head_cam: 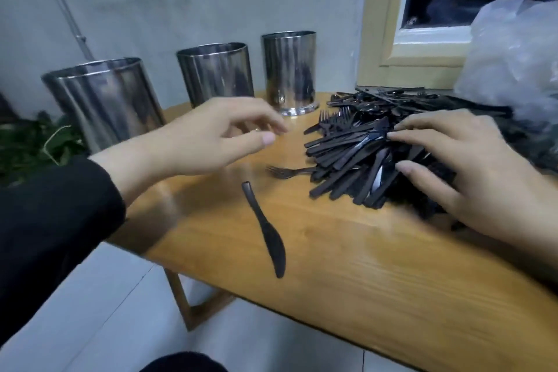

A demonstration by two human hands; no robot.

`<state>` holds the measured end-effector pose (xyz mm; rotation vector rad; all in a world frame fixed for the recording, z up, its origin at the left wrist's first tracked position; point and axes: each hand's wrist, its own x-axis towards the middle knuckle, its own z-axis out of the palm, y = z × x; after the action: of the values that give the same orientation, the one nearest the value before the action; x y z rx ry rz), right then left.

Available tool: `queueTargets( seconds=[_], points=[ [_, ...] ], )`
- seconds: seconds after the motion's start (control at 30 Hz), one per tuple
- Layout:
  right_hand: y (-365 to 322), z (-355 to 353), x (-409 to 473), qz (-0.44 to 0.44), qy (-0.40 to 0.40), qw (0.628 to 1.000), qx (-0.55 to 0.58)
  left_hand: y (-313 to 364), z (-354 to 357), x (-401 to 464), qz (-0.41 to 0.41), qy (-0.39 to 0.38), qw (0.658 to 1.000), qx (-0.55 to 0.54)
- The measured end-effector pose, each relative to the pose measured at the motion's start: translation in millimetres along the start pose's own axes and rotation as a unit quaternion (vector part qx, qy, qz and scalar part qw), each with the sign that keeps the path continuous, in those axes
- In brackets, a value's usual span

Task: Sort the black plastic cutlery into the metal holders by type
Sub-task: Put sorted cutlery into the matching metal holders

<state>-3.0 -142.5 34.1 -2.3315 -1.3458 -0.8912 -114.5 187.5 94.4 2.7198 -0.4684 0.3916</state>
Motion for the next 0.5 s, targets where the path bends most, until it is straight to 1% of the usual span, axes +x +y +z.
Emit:
queueTargets(
  seconds=[0.07, 0.13, 0.17, 0.27, 0.33, 0.4, 0.5],
  points=[
    [-19, 10, 4, -0.033, -0.026, 0.999, 0.016, -17, 6, -37, -0.011, -0.088, 0.996, 0.011],
    [-28, 18, 8, -0.034, -0.060, 0.997, 0.035, -24, 21, -59, -0.006, -0.164, 0.986, 0.031],
    [-30, 21, 10, -0.033, -0.075, 0.996, 0.042, -24, 29, -64, 0.003, -0.172, 0.984, 0.034],
    [-28, 27, 13, -0.023, -0.092, 0.994, 0.051, -25, 47, -63, 0.038, -0.113, 0.992, 0.033],
    [-25, 27, 12, -0.014, -0.092, 0.994, 0.050, -25, 52, -57, 0.051, -0.092, 0.994, 0.025],
    [-23, 25, 10, -0.007, -0.089, 0.995, 0.050, -23, 53, -49, 0.067, -0.103, 0.992, 0.028],
    [-20, 22, 9, 0.016, -0.087, 0.994, 0.057, -16, 50, -36, 0.047, -0.168, 0.982, 0.076]
  ],
)
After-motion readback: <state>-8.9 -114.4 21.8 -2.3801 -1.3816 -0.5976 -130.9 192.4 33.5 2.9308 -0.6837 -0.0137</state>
